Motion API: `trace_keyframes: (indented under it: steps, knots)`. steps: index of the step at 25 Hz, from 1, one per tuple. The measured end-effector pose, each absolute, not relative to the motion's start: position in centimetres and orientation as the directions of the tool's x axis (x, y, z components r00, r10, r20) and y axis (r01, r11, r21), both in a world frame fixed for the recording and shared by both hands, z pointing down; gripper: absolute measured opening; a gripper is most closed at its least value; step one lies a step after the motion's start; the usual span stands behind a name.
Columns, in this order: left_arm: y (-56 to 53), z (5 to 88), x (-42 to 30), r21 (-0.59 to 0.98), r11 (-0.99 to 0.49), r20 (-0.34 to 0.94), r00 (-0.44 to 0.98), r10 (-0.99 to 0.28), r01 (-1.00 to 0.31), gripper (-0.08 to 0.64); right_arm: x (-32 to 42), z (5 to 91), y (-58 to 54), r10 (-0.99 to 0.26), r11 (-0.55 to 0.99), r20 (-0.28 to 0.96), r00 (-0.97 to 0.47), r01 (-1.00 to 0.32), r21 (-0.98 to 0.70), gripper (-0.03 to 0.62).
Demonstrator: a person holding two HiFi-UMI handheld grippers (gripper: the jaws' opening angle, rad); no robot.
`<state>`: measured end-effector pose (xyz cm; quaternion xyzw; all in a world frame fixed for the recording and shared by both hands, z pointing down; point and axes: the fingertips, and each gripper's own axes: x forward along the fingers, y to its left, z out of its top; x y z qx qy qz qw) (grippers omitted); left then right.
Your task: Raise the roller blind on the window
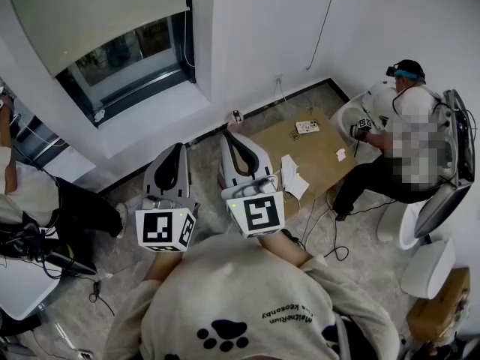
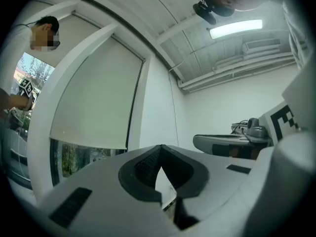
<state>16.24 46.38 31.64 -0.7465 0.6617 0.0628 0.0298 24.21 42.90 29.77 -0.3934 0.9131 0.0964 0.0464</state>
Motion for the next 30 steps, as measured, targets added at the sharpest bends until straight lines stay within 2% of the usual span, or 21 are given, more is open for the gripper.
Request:
trace_keyframes:
  steps: [11, 19, 30]
  knots:
    - [44.8, 31.2, 17.2, -0.064, -0.047, -0.12, 0.055, -0.991, -0.997, 0.008, 24.8, 30.1, 41.7, -0.677, 0.703, -0.192, -0.711, -0.701, 0.12, 0.008]
    - [43.4, 31.4, 16.2, -0.066, -0.034, -0.103, 0.041, -0.994, -0.997, 0.008, 24.4, 30.7, 39.8, -0.667, 0.723, -0.178, -0.723, -0.686, 0.08, 0.009]
    - [36.2, 32.1, 13.2, -0.04, -0.101, -0.101, 0.105, -0.989, -0.994, 0.008, 20.5, 31.7, 33.4, -0.68, 0.715, -0.138, -0.72, -0.693, 0.091, 0.009]
